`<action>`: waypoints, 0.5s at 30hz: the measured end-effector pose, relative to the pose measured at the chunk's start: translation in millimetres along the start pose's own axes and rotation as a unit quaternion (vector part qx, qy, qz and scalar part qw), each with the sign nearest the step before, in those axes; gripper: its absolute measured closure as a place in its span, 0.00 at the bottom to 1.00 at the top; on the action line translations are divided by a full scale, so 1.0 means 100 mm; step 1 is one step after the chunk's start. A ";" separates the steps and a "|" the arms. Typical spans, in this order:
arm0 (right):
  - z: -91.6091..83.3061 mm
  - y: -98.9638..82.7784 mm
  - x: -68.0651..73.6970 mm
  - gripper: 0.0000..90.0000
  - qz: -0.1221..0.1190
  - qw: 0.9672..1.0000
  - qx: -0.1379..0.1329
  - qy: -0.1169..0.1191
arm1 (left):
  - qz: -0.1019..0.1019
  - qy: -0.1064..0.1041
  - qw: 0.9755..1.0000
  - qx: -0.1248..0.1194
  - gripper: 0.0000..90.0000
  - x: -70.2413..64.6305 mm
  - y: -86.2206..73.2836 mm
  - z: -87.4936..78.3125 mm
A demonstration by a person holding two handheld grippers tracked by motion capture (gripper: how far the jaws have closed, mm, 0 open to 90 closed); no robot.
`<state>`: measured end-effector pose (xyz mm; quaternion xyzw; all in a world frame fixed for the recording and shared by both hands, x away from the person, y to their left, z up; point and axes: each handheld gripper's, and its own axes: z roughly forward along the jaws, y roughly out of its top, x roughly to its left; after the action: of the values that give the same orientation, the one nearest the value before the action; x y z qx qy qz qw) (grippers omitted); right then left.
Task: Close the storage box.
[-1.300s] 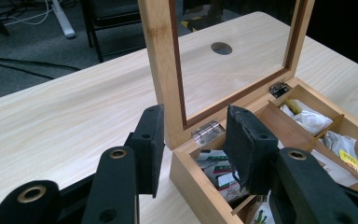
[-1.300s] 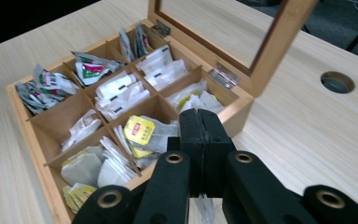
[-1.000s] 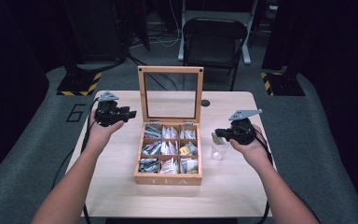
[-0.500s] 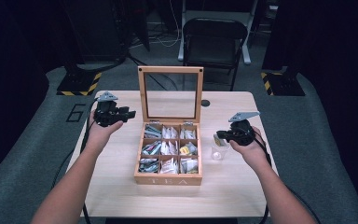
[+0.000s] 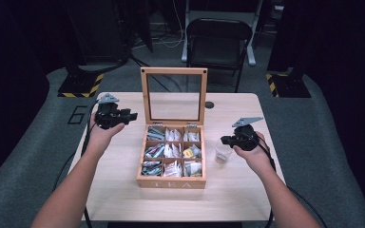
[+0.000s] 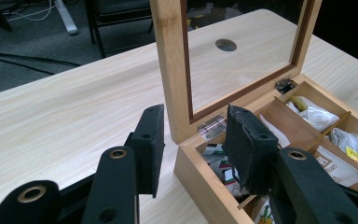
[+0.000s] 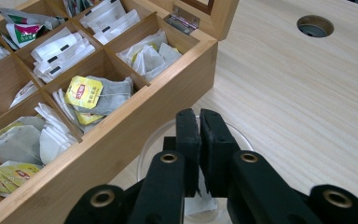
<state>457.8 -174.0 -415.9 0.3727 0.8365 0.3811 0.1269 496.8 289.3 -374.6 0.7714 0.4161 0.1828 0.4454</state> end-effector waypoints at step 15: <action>-0.02 0.25 0.07 0.82 -0.019 1.000 -0.003 0.002 | -0.003 -0.002 1.000 0.000 0.62 0.02 -0.01 -0.01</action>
<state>465.2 -158.9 -396.0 0.3556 0.8426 0.3819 0.1332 497.0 291.8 -375.2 0.7707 0.4172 0.1798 0.4468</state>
